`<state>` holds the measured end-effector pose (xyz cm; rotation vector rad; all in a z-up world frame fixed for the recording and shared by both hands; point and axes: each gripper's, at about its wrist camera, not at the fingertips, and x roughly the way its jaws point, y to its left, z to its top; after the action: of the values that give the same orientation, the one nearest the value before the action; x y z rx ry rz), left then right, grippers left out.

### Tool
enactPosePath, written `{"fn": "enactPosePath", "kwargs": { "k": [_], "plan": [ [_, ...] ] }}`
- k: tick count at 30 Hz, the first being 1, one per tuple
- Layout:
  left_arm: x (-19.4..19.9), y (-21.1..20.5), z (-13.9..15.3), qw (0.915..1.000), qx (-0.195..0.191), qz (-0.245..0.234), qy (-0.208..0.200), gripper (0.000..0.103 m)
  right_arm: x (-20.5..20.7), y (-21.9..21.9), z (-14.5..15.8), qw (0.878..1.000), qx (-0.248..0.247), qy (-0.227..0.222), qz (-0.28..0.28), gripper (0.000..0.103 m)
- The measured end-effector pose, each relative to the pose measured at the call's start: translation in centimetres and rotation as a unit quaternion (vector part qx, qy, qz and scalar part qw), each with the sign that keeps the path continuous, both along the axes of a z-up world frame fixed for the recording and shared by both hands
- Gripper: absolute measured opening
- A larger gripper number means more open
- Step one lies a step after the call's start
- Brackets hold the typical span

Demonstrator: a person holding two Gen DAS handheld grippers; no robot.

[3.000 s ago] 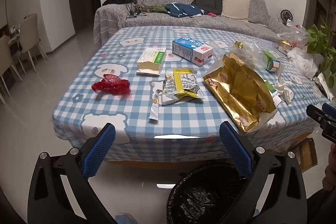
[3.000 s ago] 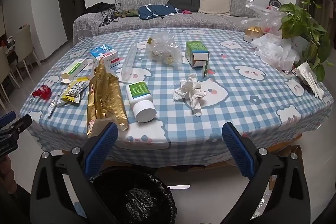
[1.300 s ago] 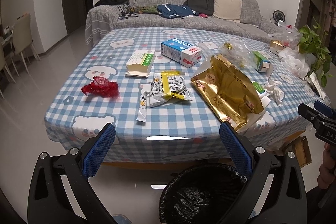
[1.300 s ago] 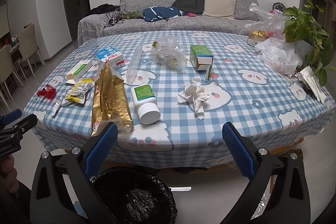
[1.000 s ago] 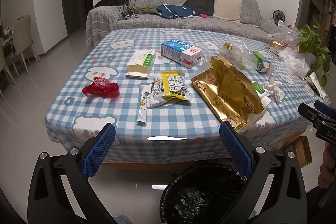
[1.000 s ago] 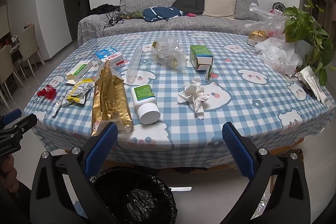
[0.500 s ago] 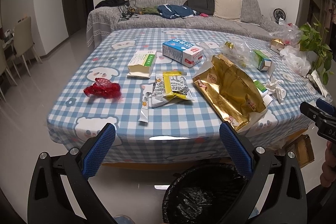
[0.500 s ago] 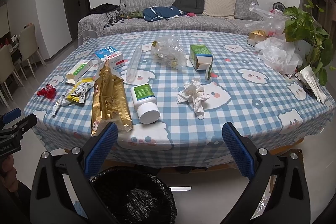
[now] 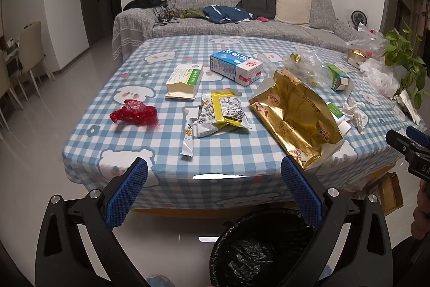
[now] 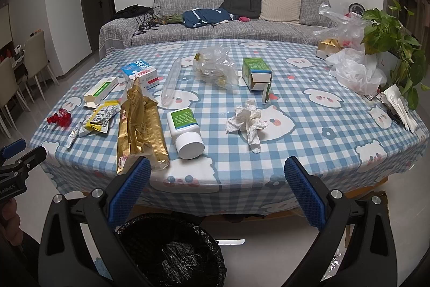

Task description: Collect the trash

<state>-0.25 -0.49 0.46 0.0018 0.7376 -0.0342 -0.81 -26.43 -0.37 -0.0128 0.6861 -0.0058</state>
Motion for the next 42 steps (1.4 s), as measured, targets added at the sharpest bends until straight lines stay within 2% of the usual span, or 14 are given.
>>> {"fn": "enactPosePath", "kwargs": {
  "k": [10,21,31,42],
  "plan": [
    [0.2,0.8,0.1,0.9999,0.005,0.006,0.006,0.097,0.2,0.4,0.3,1.000,-0.001,-0.002,0.006,0.096],
    [2.3,3.9,0.6,0.9993,0.014,0.032,0.015,0.097,3.0,1.5,1.1,0.999,-0.021,-0.005,0.026,0.096],
    [7.0,6.8,0.9,0.9980,0.024,0.051,0.031,0.097,6.7,2.1,0.0,0.999,-0.018,0.016,0.038,0.096],
    [12.7,9.2,-1.5,0.9949,0.026,0.064,0.073,0.096,10.6,1.7,-1.4,0.998,-0.027,0.041,0.043,0.096]
  ]
}}
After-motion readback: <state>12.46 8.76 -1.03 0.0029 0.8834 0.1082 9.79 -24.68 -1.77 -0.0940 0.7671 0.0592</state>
